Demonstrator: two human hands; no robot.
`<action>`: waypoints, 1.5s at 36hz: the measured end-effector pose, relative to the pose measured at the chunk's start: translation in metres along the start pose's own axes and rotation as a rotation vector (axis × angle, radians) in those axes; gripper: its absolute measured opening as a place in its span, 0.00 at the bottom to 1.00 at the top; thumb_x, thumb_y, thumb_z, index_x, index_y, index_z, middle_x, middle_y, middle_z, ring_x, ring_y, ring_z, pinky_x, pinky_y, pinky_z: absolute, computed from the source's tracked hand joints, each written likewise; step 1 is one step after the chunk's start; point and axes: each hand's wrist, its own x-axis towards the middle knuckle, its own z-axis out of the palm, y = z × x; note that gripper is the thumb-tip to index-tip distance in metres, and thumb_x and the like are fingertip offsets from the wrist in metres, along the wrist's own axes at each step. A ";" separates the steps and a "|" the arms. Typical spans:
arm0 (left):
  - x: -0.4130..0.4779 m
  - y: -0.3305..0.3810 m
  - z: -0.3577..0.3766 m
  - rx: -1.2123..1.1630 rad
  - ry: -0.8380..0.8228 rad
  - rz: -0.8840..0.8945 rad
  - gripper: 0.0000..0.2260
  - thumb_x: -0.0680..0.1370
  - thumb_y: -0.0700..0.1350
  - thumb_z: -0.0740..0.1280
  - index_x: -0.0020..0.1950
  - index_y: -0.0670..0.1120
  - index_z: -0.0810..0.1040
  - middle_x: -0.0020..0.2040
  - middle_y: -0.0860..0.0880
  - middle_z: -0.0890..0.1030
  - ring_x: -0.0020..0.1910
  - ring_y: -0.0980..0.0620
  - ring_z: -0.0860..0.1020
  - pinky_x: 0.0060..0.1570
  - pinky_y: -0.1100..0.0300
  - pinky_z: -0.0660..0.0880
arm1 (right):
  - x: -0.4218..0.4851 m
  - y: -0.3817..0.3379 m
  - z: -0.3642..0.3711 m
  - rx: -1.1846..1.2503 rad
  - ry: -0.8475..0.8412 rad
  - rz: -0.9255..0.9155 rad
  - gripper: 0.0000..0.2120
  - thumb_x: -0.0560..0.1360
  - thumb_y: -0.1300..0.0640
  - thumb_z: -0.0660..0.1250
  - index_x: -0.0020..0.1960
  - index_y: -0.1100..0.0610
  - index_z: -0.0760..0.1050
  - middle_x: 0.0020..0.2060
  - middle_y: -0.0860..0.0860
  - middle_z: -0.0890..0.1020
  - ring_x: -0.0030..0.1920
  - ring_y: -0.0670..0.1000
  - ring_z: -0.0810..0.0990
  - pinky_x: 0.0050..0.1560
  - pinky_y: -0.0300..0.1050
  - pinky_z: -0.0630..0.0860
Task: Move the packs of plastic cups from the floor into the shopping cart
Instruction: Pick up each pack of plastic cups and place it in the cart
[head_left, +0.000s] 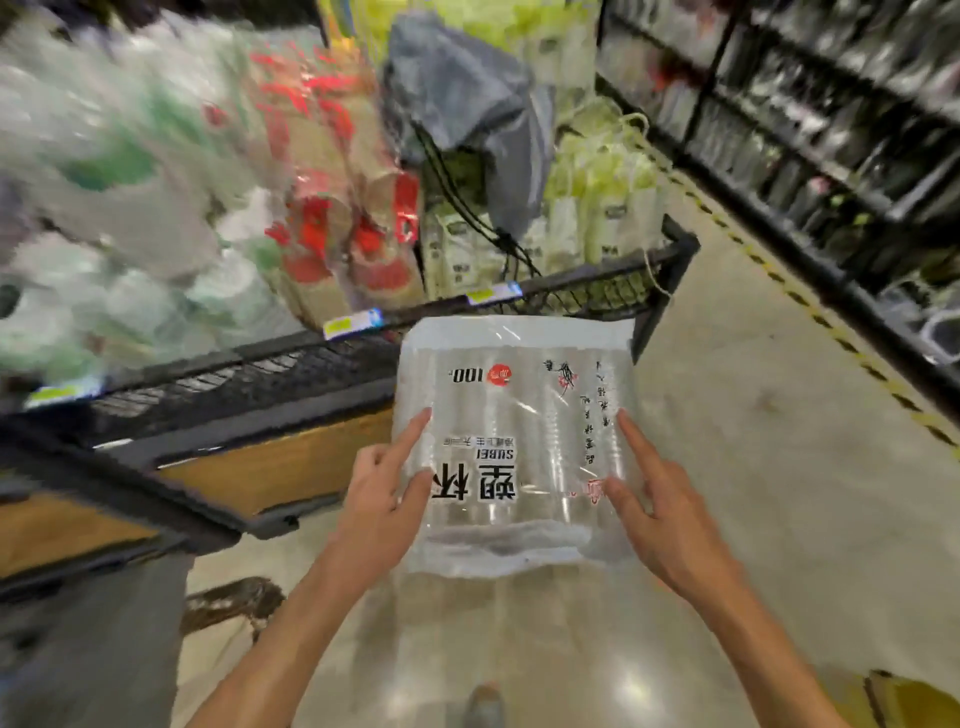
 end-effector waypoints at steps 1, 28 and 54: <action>0.001 0.001 -0.023 0.004 0.047 -0.009 0.25 0.81 0.47 0.61 0.75 0.66 0.60 0.46 0.48 0.68 0.43 0.59 0.71 0.47 0.77 0.64 | 0.011 -0.022 -0.001 0.003 -0.020 -0.041 0.32 0.82 0.45 0.62 0.78 0.27 0.48 0.48 0.47 0.74 0.49 0.48 0.74 0.57 0.47 0.71; -0.076 -0.043 -0.323 0.045 0.811 -0.579 0.23 0.73 0.68 0.55 0.66 0.81 0.53 0.70 0.50 0.70 0.58 0.51 0.75 0.63 0.50 0.73 | 0.193 -0.465 0.127 -0.124 -0.719 -1.012 0.29 0.83 0.45 0.61 0.82 0.39 0.54 0.80 0.45 0.62 0.78 0.52 0.66 0.77 0.50 0.63; -0.351 -0.175 -0.469 -0.085 1.256 -0.918 0.23 0.70 0.69 0.54 0.64 0.82 0.56 0.72 0.47 0.69 0.61 0.50 0.78 0.65 0.48 0.72 | -0.039 -0.704 0.397 -0.211 -0.985 -1.338 0.28 0.84 0.47 0.62 0.81 0.40 0.56 0.76 0.50 0.72 0.73 0.51 0.73 0.67 0.42 0.68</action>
